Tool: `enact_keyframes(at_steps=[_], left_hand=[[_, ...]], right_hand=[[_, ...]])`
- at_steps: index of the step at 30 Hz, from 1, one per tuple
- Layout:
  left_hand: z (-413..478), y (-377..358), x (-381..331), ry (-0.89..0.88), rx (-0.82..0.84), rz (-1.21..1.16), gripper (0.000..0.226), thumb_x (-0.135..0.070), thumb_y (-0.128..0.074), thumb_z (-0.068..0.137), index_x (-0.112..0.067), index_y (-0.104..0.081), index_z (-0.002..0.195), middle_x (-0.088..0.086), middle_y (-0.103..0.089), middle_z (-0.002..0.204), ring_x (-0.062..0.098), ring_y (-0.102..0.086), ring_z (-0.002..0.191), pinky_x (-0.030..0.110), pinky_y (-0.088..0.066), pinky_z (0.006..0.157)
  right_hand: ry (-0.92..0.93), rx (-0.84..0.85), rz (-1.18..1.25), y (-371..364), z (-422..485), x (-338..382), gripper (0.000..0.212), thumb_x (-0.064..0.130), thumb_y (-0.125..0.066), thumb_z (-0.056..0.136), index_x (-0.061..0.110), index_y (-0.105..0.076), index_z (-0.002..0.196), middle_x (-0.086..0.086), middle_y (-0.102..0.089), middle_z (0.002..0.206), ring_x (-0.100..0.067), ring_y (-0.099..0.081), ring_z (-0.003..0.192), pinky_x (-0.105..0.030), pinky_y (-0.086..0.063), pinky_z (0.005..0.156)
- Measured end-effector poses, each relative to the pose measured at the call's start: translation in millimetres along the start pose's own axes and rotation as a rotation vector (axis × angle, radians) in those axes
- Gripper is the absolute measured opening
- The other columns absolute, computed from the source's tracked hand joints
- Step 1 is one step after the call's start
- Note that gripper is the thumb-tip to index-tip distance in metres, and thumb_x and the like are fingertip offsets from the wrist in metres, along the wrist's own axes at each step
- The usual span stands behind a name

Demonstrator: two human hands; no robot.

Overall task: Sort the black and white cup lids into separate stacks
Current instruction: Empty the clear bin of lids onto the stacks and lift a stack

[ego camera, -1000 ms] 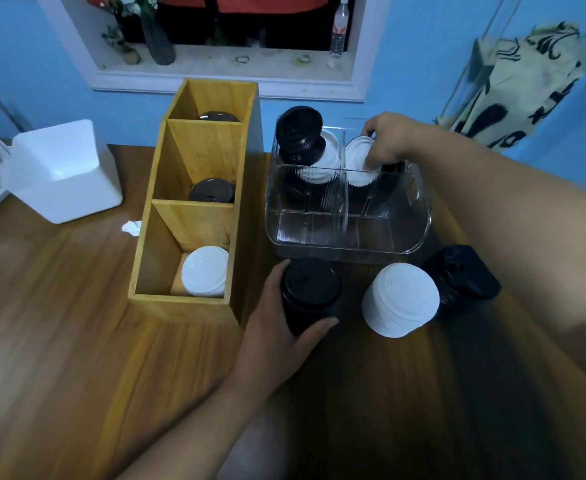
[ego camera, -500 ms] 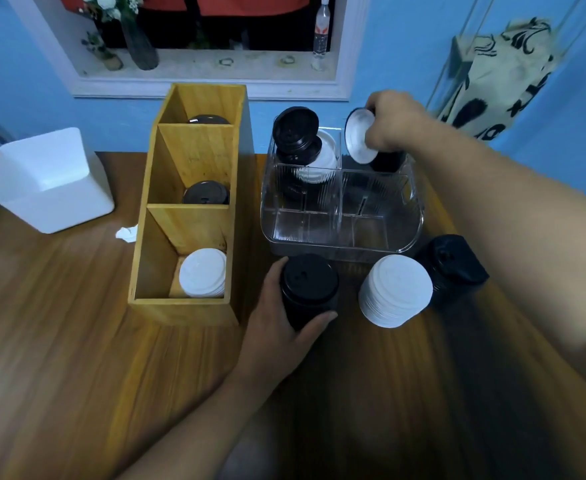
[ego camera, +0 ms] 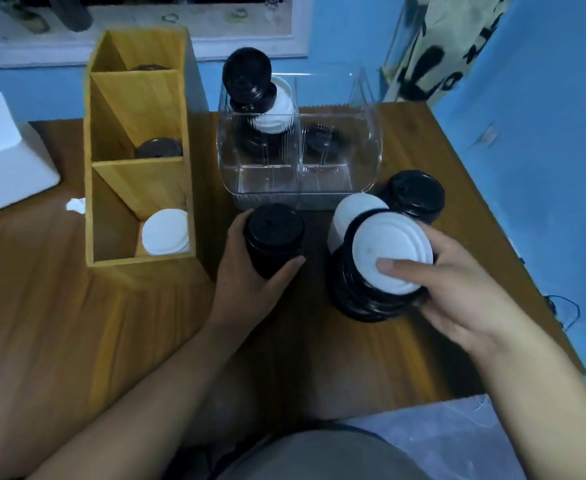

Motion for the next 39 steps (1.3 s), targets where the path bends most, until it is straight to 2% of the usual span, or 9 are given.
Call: enact_keyframes(at_steps=[6, 9, 11, 16, 23, 26, 30, 35, 39], left_hand=[[-1.1, -1.6, 0.2, -0.007, 0.012, 0.023, 0.093, -0.046, -0.084, 0.077, -0.035, -0.026, 0.149, -0.016, -0.041, 0.146, -0.003, -0.038, 0.138, 0.008, -0.030, 0.111], [-1.0, -2.7, 1.9, 0.003, 0.013, 0.037, 0.095, -0.042, -0.085, 0.079, -0.027, -0.027, 0.153, -0.007, -0.044, 0.151, 0.003, -0.039, 0.140, 0.015, -0.032, 0.113], [-0.8, -3.2, 2.0, 0.001, 0.018, 0.039, 0.095, -0.042, -0.085, 0.079, -0.027, -0.027, 0.153, -0.006, -0.043, 0.151, 0.003, -0.038, 0.139, 0.015, -0.031, 0.111], [-1.5, -3.9, 1.6, -0.003, 0.030, 0.029, 0.095, -0.042, -0.085, 0.079, -0.031, -0.026, 0.152, -0.015, -0.040, 0.147, -0.001, -0.036, 0.137, 0.017, -0.032, 0.110], [-1.8, -4.2, 4.2, 0.013, 0.037, -0.013, 0.095, -0.045, -0.085, 0.078, -0.033, -0.027, 0.152, -0.022, -0.039, 0.143, -0.007, -0.035, 0.133, 0.011, -0.031, 0.107], [-1.7, -4.1, 4.3, 0.016, 0.043, -0.027, 0.094, -0.045, -0.085, 0.079, -0.034, -0.027, 0.152, -0.018, -0.041, 0.147, -0.005, -0.035, 0.135, 0.012, -0.031, 0.107], [-1.7, -1.0, 2.8, -0.007, 0.034, -0.064, 0.091, -0.041, -0.086, 0.078, -0.035, -0.030, 0.149, -0.021, -0.042, 0.141, -0.002, -0.040, 0.135, 0.018, -0.035, 0.111], [-2.1, -1.3, 2.5, -0.017, 0.032, -0.073, 0.088, -0.039, -0.086, 0.079, -0.033, -0.031, 0.147, -0.035, -0.039, 0.132, -0.019, -0.038, 0.126, 0.001, -0.031, 0.104], [-1.9, -1.0, 3.1, -0.013, 0.035, -0.085, 0.090, -0.041, -0.086, 0.079, -0.025, -0.033, 0.150, -0.022, -0.043, 0.136, -0.009, -0.040, 0.129, 0.003, -0.032, 0.105]], right_hand=[[-0.104, -0.213, -0.132, 42.5, -33.0, -77.2, 0.035, 0.006, -0.072, 0.088, 0.022, -0.070, 0.119, -0.002, -0.077, 0.109, -0.023, -0.071, 0.107, -0.039, -0.054, 0.093], [0.014, -0.317, -0.408, 56.0, -38.2, -68.6, 0.016, 0.019, -0.060, 0.101, 0.027, -0.072, 0.108, 0.012, -0.076, 0.098, -0.004, -0.069, 0.092, -0.023, -0.050, 0.080], [0.076, -0.352, -0.483, 57.1, -40.6, -61.2, 0.022, 0.021, -0.053, 0.105, 0.030, -0.073, 0.104, 0.017, -0.075, 0.094, 0.003, -0.067, 0.087, -0.014, -0.046, 0.073], [0.106, -0.430, -0.387, 67.3, -44.2, -51.2, 0.029, 0.030, -0.049, 0.107, 0.029, -0.071, 0.127, 0.024, -0.068, 0.126, 0.006, -0.057, 0.123, -0.024, -0.042, 0.106], [0.571, -0.596, -0.779, 37.2, -73.2, -9.0, 0.033, 0.023, -0.039, 0.110, 0.023, -0.064, 0.130, 0.015, -0.064, 0.126, -0.006, -0.054, 0.121, -0.024, -0.040, 0.104], [0.880, -0.484, -1.160, -15.6, -81.5, -14.7, 0.036, 0.020, -0.043, 0.106, 0.014, -0.064, 0.134, 0.002, -0.067, 0.124, -0.025, -0.053, 0.116, -0.040, -0.039, 0.098], [1.026, -0.280, -1.484, -68.9, -75.8, -66.6, 0.041, 0.019, -0.059, 0.100, 0.022, -0.061, 0.140, 0.001, -0.066, 0.132, -0.027, -0.058, 0.116, -0.044, -0.039, 0.094], [0.913, 0.018, -1.416, -83.5, -79.1, -109.2, 0.046, 0.041, -0.065, 0.098, 0.026, -0.061, 0.141, 0.000, -0.058, 0.144, -0.027, -0.054, 0.132, -0.051, -0.040, 0.107], [0.807, -0.010, -1.164, -66.7, -79.3, -89.9, 0.056, 0.038, -0.074, 0.092, 0.013, -0.060, 0.140, -0.006, -0.051, 0.149, -0.027, -0.046, 0.140, -0.051, -0.039, 0.112]])
Point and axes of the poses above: each hand's wrist, its own z-axis towards the middle knuckle, its own y-axis out of the back of the hand, x = y × z, the point moved 8 cm from there along z, towards the middle knuckle
